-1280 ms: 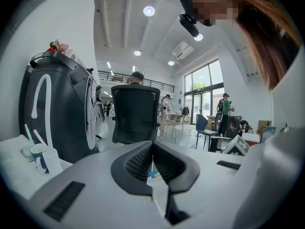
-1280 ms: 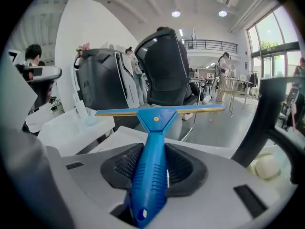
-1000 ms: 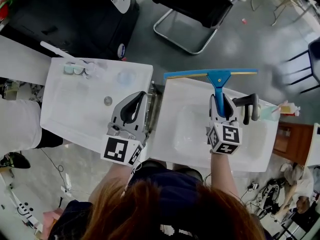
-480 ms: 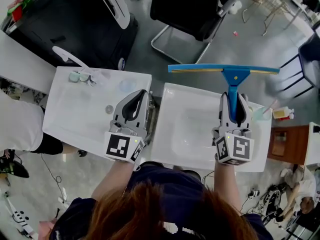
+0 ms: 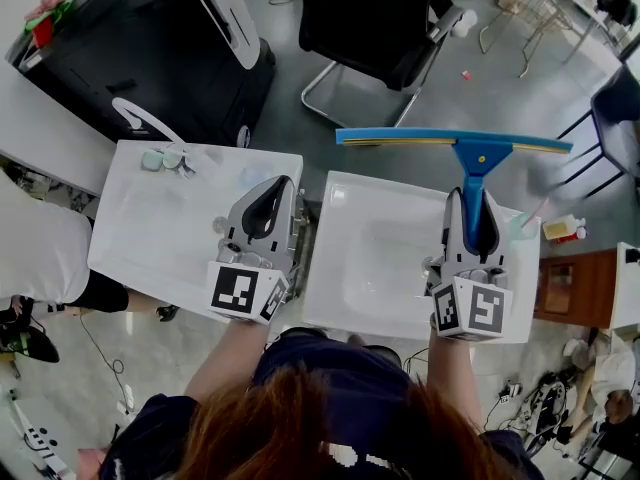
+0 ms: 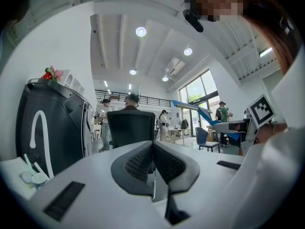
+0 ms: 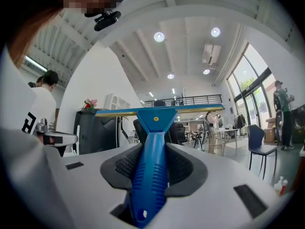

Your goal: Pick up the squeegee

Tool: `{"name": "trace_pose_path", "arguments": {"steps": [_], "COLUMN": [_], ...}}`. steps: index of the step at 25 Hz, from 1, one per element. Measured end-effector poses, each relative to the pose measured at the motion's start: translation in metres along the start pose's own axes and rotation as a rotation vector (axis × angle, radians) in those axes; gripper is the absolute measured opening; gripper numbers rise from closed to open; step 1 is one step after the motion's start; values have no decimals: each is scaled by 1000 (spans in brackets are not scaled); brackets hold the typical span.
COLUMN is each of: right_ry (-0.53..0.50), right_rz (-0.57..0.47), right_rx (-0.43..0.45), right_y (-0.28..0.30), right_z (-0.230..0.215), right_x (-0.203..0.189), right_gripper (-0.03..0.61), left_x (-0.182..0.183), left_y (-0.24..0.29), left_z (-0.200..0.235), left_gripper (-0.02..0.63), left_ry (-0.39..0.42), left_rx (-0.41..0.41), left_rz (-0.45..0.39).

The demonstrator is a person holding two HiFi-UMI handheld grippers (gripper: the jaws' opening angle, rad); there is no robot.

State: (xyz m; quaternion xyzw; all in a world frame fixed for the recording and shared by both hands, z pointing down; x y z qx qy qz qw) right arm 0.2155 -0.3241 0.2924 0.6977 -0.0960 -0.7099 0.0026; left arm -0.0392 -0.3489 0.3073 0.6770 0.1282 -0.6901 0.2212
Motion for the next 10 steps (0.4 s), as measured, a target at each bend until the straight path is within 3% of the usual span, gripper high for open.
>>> {"name": "trace_pose_path", "arguments": {"steps": [10], "right_ry": [-4], "right_rz": [-22], "right_rx": [-32], "right_y": [-14], "right_z": [-1], "right_x": [8], "right_gripper": [155], "left_x": [3], "left_y": [-3], "left_z": [-5], "left_gripper": [20], "left_ry": [2], "left_rx": [-13], "left_rz": [-9]}}
Point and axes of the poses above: the fingertips, and each gripper's own axes: y forward along the fingers, z to its left, x out of its top, the point moved 1 cm from there along -y, backward along the fingers, and after that the axes turned 11 degrees about z, right-handed, at the moved point
